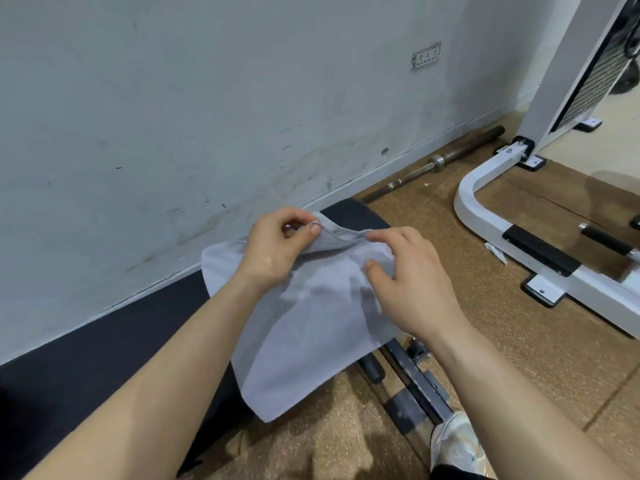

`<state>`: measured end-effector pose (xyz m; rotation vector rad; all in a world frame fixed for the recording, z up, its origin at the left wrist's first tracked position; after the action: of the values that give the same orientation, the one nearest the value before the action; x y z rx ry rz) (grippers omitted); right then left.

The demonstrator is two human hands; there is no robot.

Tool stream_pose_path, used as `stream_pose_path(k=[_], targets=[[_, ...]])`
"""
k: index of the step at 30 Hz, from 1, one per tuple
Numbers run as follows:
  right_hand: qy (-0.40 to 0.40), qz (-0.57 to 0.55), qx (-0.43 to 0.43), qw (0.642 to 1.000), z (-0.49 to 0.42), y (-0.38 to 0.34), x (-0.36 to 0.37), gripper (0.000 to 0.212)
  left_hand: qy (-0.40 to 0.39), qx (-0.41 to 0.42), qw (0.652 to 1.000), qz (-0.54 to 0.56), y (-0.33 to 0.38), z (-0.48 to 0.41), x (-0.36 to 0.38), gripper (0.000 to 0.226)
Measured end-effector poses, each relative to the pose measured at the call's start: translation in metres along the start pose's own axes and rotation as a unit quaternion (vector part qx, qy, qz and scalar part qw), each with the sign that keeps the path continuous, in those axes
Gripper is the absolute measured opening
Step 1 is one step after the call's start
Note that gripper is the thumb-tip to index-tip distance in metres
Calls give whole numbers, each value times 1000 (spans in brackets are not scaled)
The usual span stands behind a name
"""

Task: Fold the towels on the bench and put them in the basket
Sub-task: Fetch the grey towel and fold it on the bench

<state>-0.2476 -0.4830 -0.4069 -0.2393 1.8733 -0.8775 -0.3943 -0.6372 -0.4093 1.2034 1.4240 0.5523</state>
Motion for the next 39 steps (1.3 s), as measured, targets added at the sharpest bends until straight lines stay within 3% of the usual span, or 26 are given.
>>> stream_pose_path(k=[5,9,13,25,28,31,35,39], targets=[[-42,-65,-93,993,12,-49,17,46,-4,-7,998,69,16,70,-30,15],[-85,-154,-69,982,21,-63,34,29,21,-21,994,108,23,98,-48,12],[-70,-206,-62,974,18,-66,34,12,51,-30,993,107,23,106,-58,9],[-125,-278,-50,951,9,-65,46,11,72,-82,977,185,14,95,-57,17],[-134,-288,-49,947,9,-64,48,13,71,-95,978,169,8,94,-59,22],[-169,-290,-52,941,14,-65,51,11,48,-79,985,146,9,94,-58,13],[-166,-268,-84,945,19,-67,48,23,27,-72,991,113,12,97,-56,13],[-167,-274,-86,943,26,-64,41,16,-30,-35,997,60,16,102,-58,18]])
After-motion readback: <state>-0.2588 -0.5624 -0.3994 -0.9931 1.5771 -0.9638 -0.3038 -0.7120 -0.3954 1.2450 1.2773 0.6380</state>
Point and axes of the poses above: each hand's wrist, its own z-axis away from the middle knuckle, its own x-axis out of the palm, y = z × x, the point moved 7 cm from there along -z, towards the middle knuckle, and after that the axes turned 9 degrees about y, right-handed, at the moved point
